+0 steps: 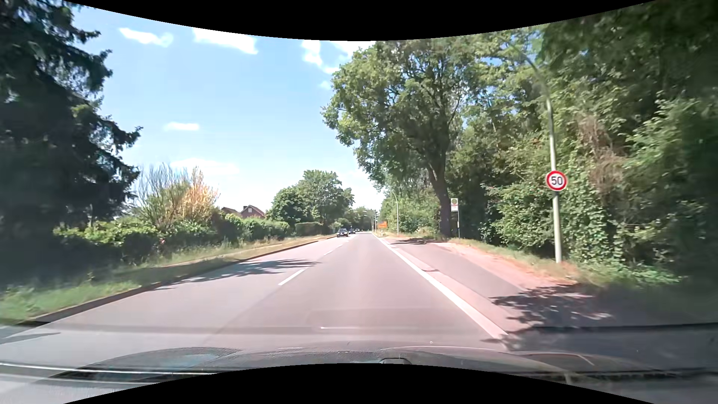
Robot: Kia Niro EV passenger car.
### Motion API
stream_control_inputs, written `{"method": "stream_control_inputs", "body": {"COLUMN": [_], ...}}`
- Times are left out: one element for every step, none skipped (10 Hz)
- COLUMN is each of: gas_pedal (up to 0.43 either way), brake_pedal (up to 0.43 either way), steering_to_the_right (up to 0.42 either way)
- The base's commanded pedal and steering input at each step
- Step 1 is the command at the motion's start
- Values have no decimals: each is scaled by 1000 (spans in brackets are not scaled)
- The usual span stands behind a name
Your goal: Follow the waypoints while adhering to traffic rules and regulations
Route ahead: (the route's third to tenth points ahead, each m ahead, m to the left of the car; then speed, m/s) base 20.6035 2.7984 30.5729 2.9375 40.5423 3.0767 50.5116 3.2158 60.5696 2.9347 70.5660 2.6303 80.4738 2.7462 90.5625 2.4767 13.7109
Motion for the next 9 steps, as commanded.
{"method": "stream_control_inputs", "body": {"gas_pedal": [189,189,189,189,189,189,189,189,189], "brake_pedal": [0,0,0,0,0,0,0,0,0], "steering_to_the_right": [-2,-2,-2,-2,-3,-3,-3,-3,-3]}}
